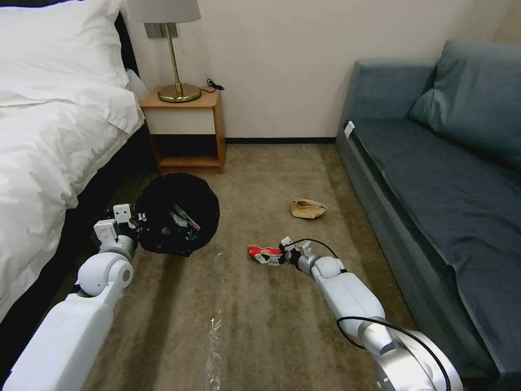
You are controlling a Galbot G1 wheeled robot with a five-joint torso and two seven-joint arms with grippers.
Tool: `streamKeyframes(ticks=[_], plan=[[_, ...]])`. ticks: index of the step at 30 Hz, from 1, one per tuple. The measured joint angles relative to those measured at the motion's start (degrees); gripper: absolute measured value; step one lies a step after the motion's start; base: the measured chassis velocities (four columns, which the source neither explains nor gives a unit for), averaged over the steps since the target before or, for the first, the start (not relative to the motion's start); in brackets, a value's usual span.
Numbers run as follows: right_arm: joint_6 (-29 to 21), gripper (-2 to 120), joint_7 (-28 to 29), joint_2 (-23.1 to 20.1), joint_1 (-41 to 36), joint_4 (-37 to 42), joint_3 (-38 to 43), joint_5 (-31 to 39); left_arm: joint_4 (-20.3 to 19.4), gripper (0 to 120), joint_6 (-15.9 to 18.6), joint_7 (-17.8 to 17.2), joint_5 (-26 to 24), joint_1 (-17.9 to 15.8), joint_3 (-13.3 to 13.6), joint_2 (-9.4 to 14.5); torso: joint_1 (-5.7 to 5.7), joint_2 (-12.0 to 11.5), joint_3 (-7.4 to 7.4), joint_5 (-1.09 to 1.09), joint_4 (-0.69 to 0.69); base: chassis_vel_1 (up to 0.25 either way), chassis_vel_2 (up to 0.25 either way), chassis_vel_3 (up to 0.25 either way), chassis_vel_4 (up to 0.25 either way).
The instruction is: Pick up the trash bin, then pick up the garbage on the floor and place it into the trash bin.
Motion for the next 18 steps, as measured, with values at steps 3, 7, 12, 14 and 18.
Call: streamKeyframes(ticks=[3, 7, 12, 14, 18], plan=[[0.52, 100, 0.12, -0.05, -0.22, 0.55, -0.05, 0.44, -0.03, 2, -0.01, 0.01, 0.04, 0.13, -0.06, 0.02, 0.0, 0.0, 0.0, 0.01, 0.0, 0.0, 0.0, 0.0, 0.0], [0.77, 100, 0.23, -0.27, -0.13, 0.71, -0.11, 0.7, -0.04, 2, -0.05, 0.02, 0.07, 0.12, -0.08, -0.18, 0.0, 0.0, 0.0, 0.01, 0.0, 0.0, 0.0, 0.0, 0.0], [1.07, 100, 0.08, -0.51, 0.02, 0.64, -0.02, 1.15, -0.05, 2, -0.07, 0.02, 0.08, 0.03, -0.08, -0.26, 0.0, 0.0, 0.0, 0.0, -0.01, 0.0, 0.0, 0.0, 0.0], [1.14, 100, 0.01, -0.54, 0.09, 0.56, 0.1, 1.4, -0.05, 2, -0.1, 0.02, 0.09, -0.05, -0.07, -0.32, 0.0, 0.0, 0.0, 0.0, -0.01, 0.0, 0.0, 0.0, 0.0], [1.28, 100, -0.01, -0.63, 0.26, 0.36, 0.49, 2.09, 0.05, 2, -0.16, 0.02, 0.19, -0.21, 0.02, -0.45, 0.0, 0.0, 0.0, 0.0, 0.0, 0.0, 0.0, 0.0, 0.0]])
